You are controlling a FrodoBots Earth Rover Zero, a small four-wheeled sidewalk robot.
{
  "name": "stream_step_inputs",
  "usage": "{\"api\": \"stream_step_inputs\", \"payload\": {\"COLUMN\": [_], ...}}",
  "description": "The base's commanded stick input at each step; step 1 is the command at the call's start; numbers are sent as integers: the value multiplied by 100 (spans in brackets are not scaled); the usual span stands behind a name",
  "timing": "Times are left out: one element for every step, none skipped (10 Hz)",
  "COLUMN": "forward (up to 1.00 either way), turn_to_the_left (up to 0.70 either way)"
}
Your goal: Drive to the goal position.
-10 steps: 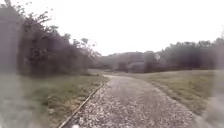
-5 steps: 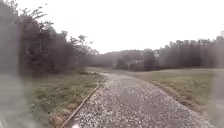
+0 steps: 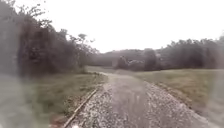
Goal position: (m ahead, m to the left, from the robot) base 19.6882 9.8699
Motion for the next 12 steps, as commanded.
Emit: {"api": "stream_step_inputs", "payload": {"forward": [70,70,70,70,70,70,70,70,70,70,70,70], "turn_to_the_left": [0,0,0,0,0,0,0,0,0,0,0,0]}}
